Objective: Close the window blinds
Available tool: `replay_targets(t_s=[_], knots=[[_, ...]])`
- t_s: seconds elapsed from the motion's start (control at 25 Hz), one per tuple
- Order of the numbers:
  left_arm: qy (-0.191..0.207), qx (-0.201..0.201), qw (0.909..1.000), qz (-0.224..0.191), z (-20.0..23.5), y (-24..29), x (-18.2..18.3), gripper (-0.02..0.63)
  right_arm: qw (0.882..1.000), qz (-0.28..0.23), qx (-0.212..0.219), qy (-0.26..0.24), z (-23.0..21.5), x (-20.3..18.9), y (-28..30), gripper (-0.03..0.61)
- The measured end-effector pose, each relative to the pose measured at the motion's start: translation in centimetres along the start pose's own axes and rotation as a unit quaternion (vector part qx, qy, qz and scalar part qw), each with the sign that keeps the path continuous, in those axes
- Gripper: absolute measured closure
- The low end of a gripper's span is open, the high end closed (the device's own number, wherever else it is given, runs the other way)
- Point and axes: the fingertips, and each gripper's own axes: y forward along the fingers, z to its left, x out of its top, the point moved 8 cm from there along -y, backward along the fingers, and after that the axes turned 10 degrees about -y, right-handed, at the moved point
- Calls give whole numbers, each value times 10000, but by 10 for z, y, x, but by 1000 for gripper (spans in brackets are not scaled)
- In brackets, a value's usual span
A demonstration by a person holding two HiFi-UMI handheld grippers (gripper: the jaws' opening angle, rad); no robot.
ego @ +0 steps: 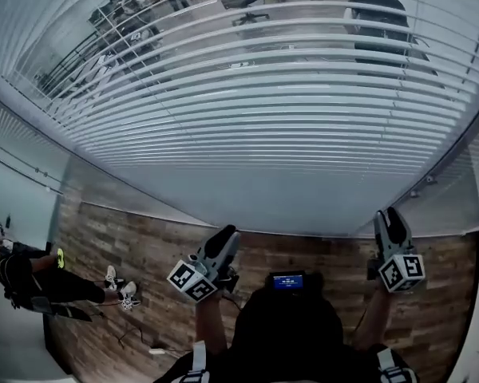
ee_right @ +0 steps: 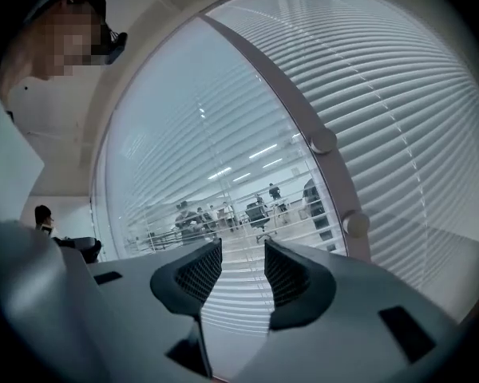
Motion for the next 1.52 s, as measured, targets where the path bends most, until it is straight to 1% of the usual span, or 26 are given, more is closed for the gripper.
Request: replay_targets(t_s=[0.08, 0.2, 0.36, 0.52, 0.64, 0.72, 0.8, 0.88, 0.96, 1.04, 1.16, 1.28, 1.36, 1.52], knots=[[41, -275, 9996, -26, 4, 13, 5, 532, 9998, -55, -110, -155, -1, 6, 0, 407], [71, -696, 9975, -71, 8, 34, 14, 532, 9985, -235, -332, -358, -1, 24, -4, 407], [83, -1073, 9940, -186, 19, 53, 28, 532, 9953, -267, -645, -673, 1, 36, -7, 407], [101, -1296, 9912, -260, 43, 47, 31, 532, 9894, -141, -1097, -946, 10, 24, -11, 407], [35, -1478, 9886, -301, 72, 45, 35, 528, 9783, 12, -1588, -1333, 22, 18, -10, 407], [99, -1397, 9893, -413, 94, 36, 46, 504, 9734, 34, -1688, -1547, 33, 20, 15, 407], [253, -1257, 9900, -586, 99, 22, 61, 484, 9689, -18, -1680, -1818, 44, 39, 37, 407], [221, -1321, 9892, -603, 93, 14, 66, 479, 9596, 82, -1845, -2122, 56, 63, 27, 407], [64, -1482, 9879, -460, 88, 16, 60, 478, 9480, 319, -2207, -2272, 60, 76, 3, 407], [8, -1558, 9871, -372, 81, 30, 57, 478, 9345, 580, -2525, -2441, 45, 82, -8, 407], [50, -1631, 9860, -334, 70, 49, 60, 479, 9141, 871, -2857, -2742, 11, 89, -11, 407], [92, -1749, 9841, -299, 67, 51, 59, 479, 9021, 927, -2991, -2969, -3, 94, -12, 407], [130, -1781, 9835, -270, 65, 53, 56, 479, 8923, 986, -3023, -3204, -15, 96, -13, 407], [187, -1727, 9845, -224, 55, 57, 55, 479, 8665, 1176, -3037, -3782, -39, 101, -13, 407]])
